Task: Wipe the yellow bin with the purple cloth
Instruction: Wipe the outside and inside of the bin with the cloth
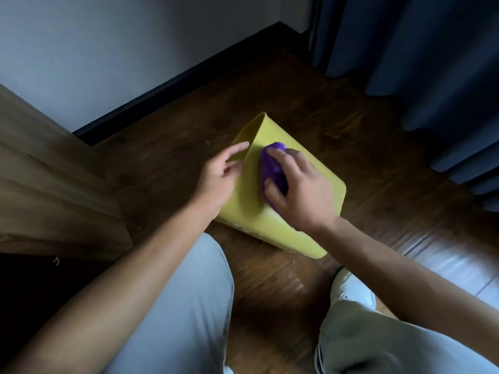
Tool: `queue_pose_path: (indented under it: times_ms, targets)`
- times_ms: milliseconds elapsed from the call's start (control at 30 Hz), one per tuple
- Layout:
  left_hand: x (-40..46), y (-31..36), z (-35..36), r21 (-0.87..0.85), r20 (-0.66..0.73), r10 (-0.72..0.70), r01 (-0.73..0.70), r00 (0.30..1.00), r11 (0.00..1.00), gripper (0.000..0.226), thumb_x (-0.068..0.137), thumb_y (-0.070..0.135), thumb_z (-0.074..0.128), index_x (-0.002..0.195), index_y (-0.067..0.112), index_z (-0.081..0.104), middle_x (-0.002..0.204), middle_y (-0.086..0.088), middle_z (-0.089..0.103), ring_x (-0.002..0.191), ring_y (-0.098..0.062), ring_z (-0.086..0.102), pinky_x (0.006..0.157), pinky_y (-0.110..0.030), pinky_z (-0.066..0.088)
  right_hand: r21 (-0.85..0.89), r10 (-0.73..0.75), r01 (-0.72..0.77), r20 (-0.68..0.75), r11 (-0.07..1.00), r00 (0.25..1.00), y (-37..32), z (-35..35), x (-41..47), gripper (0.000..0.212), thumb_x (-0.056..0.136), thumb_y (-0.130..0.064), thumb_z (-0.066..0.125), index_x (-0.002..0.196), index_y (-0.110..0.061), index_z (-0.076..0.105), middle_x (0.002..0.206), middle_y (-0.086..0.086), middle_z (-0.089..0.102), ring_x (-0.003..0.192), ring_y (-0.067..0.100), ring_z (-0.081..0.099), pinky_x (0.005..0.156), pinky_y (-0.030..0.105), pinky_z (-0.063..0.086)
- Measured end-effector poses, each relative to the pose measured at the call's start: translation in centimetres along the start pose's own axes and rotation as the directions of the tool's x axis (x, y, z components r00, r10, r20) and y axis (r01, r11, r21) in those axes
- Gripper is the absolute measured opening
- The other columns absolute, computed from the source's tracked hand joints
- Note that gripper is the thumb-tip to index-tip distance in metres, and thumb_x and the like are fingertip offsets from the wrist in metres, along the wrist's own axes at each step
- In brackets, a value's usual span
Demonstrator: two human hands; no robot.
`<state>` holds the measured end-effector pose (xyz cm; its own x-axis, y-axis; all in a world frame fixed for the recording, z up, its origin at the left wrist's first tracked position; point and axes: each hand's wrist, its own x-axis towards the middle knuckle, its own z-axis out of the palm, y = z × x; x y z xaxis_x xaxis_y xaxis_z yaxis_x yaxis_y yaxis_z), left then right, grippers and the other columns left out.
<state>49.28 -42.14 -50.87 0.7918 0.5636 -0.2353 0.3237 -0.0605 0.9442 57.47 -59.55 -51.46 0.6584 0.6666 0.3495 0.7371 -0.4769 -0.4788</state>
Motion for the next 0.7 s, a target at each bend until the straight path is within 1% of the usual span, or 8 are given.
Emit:
queue_pose_path:
  times_ms: [67,133,267,367,467,533,633,700]
  targets:
    - [-0.4,0.1,0.4,-0.006,-0.027,0.020,-0.020,0.999,1.000,0.050,0.101,-0.002,0.049,0.118,0.040,0.070,0.123,-0.004,0.072,0.117,-0.014,0.067,0.107,-0.040,0.052,-0.035,-0.060,0.061,0.032,0.998,0.998,-1.7,1.6,-0.3,0.058,0.089,-0.040,0.061,0.143,-0.020,0.056,0.138,0.010,0.058,0.111,0.032,0.062,0.072,0.037,0.056]
    - [-0.5,-0.2,0.2,-0.007,-0.052,0.016,-0.017,0.998,1.000,0.047,0.101,-0.002,0.049,0.120,0.035,0.070,0.124,-0.001,0.072,0.117,-0.012,0.068,0.105,-0.036,0.053,-0.110,-0.103,0.111,0.076,0.988,0.992,-2.0,3.5,-1.4,0.054,0.091,-0.042,0.059,0.142,-0.024,0.057,0.140,0.013,0.057,0.106,0.035,0.060,0.075,0.041,0.053]
    - [0.2,-1.0,-0.6,-0.003,-0.108,-0.046,0.046,0.993,0.999,0.046,0.100,0.007,0.056,0.111,0.048,0.071,0.125,-0.002,0.071,0.120,-0.013,0.066,0.106,-0.038,0.052,-0.212,-0.120,0.155,0.167,0.965,0.979,1.6,5.5,-4.7,0.050,0.095,-0.049,0.057,0.141,-0.029,0.058,0.145,0.013,0.055,0.113,0.039,0.055,0.084,0.046,0.047]
    - [0.6,-1.4,-1.3,-0.006,-0.144,-0.082,0.082,0.986,0.997,0.045,0.099,0.008,0.058,0.108,0.050,0.071,0.125,-0.002,0.071,0.115,-0.011,0.068,0.103,-0.034,0.053,-0.254,-0.006,0.053,0.180,0.966,0.984,5.3,5.6,-6.8,0.050,0.093,-0.047,0.059,0.138,-0.025,0.060,0.140,0.015,0.056,0.106,0.040,0.057,0.080,0.045,0.050]
    - [0.8,-1.6,-1.3,0.000,-0.144,-0.062,0.063,0.988,0.998,0.041,0.099,0.007,0.057,0.110,0.042,0.073,0.123,-0.003,0.072,0.110,-0.008,0.069,0.097,-0.027,0.053,-0.300,0.086,-0.038,0.149,0.953,0.985,8.2,5.1,-9.1,0.047,0.093,-0.042,0.059,0.135,-0.021,0.063,0.131,0.019,0.058,0.095,0.040,0.057,0.074,0.047,0.054]
    - [0.8,-1.6,-1.1,0.019,-0.142,-0.036,0.039,0.989,0.999,0.038,0.100,0.005,0.056,0.111,0.037,0.072,0.122,-0.003,0.072,0.114,-0.009,0.068,0.096,-0.024,0.052,-0.322,0.145,-0.097,0.127,0.942,0.981,9.6,4.9,-10.7,0.046,0.092,-0.038,0.059,0.133,-0.018,0.064,0.128,0.021,0.058,0.093,0.041,0.057,0.071,0.047,0.056]
    - [1.0,-1.4,-1.1,0.032,-0.147,-0.031,0.036,0.989,0.999,0.036,0.099,0.007,0.057,0.113,0.037,0.072,0.121,-0.001,0.072,0.117,-0.012,0.066,0.103,-0.032,0.053,-0.310,0.234,-0.189,0.115,0.932,0.965,11.0,4.6,-13.0,0.045,0.089,-0.034,0.060,0.130,-0.016,0.066,0.126,0.019,0.059,0.093,0.041,0.059,0.065,0.044,0.057]
    - [1.2,-1.6,-1.6,-0.004,-0.119,-0.079,0.079,0.990,0.997,0.036,0.098,0.012,0.060,0.123,0.037,0.071,0.123,0.000,0.071,0.118,-0.011,0.065,0.108,-0.037,0.050,-0.290,0.324,-0.278,0.124,0.916,0.938,11.7,4.2,-13.8,0.045,0.087,-0.030,0.066,0.130,-0.016,0.065,0.125,0.017,0.059,0.099,0.040,0.061,0.061,0.043,0.056]
